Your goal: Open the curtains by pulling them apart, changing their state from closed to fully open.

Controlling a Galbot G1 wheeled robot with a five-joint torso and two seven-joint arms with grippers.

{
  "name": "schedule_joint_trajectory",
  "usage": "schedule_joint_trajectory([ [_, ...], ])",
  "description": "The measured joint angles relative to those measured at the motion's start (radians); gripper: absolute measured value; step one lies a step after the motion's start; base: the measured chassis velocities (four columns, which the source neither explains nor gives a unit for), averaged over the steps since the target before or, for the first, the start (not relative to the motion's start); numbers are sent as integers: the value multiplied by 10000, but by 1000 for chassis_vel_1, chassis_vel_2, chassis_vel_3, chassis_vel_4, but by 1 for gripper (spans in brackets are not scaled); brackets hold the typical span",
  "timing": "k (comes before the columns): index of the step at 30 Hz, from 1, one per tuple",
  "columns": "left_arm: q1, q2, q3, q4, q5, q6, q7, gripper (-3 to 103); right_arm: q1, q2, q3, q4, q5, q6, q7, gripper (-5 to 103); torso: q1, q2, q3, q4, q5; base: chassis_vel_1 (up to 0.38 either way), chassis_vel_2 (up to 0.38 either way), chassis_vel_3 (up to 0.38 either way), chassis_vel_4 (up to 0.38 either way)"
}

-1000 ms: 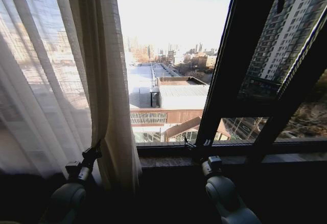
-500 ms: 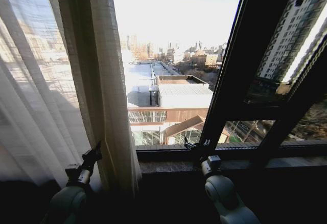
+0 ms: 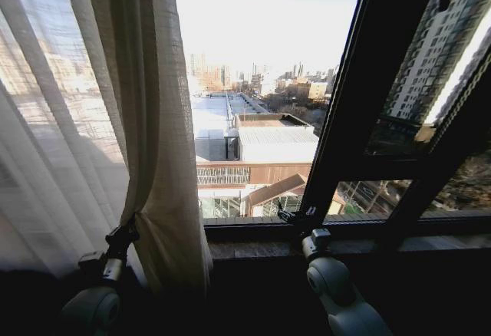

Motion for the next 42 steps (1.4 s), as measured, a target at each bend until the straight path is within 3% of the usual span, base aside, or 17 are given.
schedule_joint_trajectory([
  [4, -51, -82, -838, 354, -92, 134, -278, 0, 29, -52, -9, 2, 42, -6, -6, 100, 1, 0, 0, 0, 0, 0, 0, 0, 0],
  [7, -69, -310, -1546, 498, -246, 555, -1186, 0, 12, -46, -75, -46, 43, -6, -21, 100, 1, 1, 0, -1, 2, 0, 0, 0, 0],
  [9, -79, -340, -1643, 521, -266, 640, -1376, 0, 7, -41, -83, -46, 42, -6, -23, 100, 1, 0, 0, -1, 2, 0, 0, 0, 0],
  [11, -163, -382, -1986, 682, -290, 939, -2239, 0, -7, -13, -128, -54, 40, -6, -30, 100, 0, 0, 0, -1, 5, 0, 0, 0, 0],
  [16, -103, -259, -2036, 644, -307, 1133, -2463, 0, 16, 5, -177, -94, 37, -3, -38, 100, 1, 0, 1, 0, -3, 0, 0, 0, 0],
  [17, -17, -227, -2005, 486, -339, 1141, -2133, -3, 38, 12, -198, -113, 37, 0, -40, 100, 2, -1, 1, 1, -4, 0, 0, 0, 0],
  [20, 494, -316, -1726, -337, -342, 1028, 15, 13, 52, 11, -159, -117, 39, 2, -46, 100, 2, -1, 1, 4, 0, 0, 0, 0, 0],
  [22, 570, -338, -1597, -467, -321, 988, 295, 13, 34, 7, -118, -104, 40, 2, -46, 100, 2, -1, 1, 4, 0, 0, 0, 0, 0],
  [24, 857, -480, -1071, -968, -200, 930, 1090, 24, -45, -3, 49, -76, 40, 3, -36, 100, 2, -1, 1, -6, 0, 0, 0, 0, 0],
  [28, 1067, -577, -721, -1337, -109, 1154, 1767, 40, -32, 30, 30, -116, 41, 5, -33, 100, 1, 0, 0, 2, 2, 0, 0, 0, 0],
  [32, 793, -229, -359, -1128, -68, 1290, 1872, 56, -23, 76, -67, -176, 37, 7, -34, 100, 1, -1, 0, 0, 2, 0, 0, 0, 0],
  [36, 423, 311, -16, -540, -88, 1291, 1781, 61, -22, 67, -95, -219, 33, 8, -34, 100, 1, -1, 1, -1, 1, 0, 0, 0, 0],
  [38, 6, 847, 368, 133, -201, 1188, 1725, 78, -24, 28, -99, -255, 33, 10, -33, 100, 2, -2, 1, -2, -2, 0, 0, 0, 0],
  [42, -393, 1333, 798, 615, -474, 1082, 1733, 89, -25, -14, -99, -265, 37, 13, -33, 100, 2, -1, 1, -1, -1, 0, 0, 0, 0],
])
